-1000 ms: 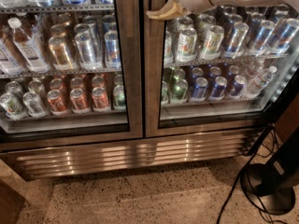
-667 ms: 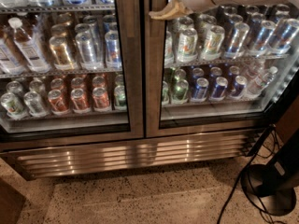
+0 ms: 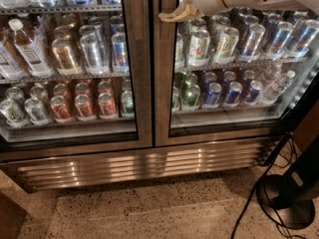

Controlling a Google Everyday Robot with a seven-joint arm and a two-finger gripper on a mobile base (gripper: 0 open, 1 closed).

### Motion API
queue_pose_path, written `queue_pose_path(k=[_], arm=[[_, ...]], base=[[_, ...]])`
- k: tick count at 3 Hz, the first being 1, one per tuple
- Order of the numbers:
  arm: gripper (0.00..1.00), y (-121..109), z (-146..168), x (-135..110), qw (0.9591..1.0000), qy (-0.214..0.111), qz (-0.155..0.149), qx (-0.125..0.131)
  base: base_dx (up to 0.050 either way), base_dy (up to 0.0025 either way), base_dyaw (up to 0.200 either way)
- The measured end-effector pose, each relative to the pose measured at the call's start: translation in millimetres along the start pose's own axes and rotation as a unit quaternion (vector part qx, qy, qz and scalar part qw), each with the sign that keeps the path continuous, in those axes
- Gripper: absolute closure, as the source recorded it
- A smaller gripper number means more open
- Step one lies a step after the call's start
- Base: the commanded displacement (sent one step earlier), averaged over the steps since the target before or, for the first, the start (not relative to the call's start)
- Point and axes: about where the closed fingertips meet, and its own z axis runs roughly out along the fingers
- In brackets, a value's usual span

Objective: Open right fridge door

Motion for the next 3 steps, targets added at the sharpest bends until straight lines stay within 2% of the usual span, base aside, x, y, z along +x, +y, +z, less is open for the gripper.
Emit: queue_pose_path(k=[3], arm=[[1.0, -0.5, 0.9, -4.8, 0.9999, -0.011, -0.006, 0.003]], base=[[0.0, 0.0, 0.0]])
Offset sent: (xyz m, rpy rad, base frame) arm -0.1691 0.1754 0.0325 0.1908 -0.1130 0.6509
